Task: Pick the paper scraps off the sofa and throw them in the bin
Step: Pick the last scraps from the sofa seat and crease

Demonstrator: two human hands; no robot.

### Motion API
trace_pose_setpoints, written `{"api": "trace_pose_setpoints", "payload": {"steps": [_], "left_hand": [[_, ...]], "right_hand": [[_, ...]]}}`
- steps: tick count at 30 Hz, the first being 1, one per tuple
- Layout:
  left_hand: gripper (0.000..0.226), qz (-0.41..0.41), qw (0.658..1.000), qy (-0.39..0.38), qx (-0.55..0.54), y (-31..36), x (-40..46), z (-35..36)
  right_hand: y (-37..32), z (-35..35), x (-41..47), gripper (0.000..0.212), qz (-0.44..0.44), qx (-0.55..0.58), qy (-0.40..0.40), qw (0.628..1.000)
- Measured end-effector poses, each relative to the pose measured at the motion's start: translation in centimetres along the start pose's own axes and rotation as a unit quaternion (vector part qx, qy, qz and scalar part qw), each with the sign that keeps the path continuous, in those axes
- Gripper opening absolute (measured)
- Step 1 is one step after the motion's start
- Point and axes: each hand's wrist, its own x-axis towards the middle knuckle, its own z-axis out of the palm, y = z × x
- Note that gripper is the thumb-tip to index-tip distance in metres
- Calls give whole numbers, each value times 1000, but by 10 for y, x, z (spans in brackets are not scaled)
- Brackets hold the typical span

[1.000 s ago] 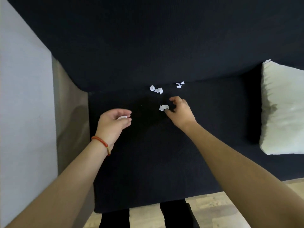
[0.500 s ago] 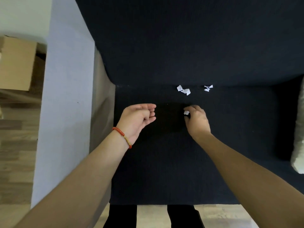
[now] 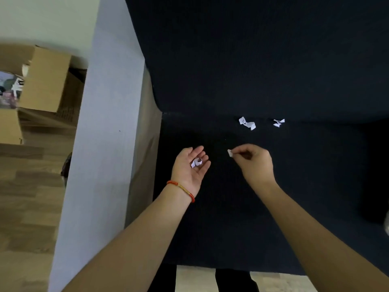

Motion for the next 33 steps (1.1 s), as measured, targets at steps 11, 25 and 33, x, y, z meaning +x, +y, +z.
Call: {"api": "trace_pose_setpoints", "payload": {"steps": [11,25,33], "left_hand": [[28,43,998,-43,-18,-1,-10,23],[19,-10,997,-79,-17,9,-16,28],[19,12,995,-96,-16,41,-8,7]], "right_hand": [[-59,11,-35,24,-71,100,3,992],[-55,-13,-27,24,-63,66,3,996],[-16,-36,56,28,-9,14,93,996]]}}
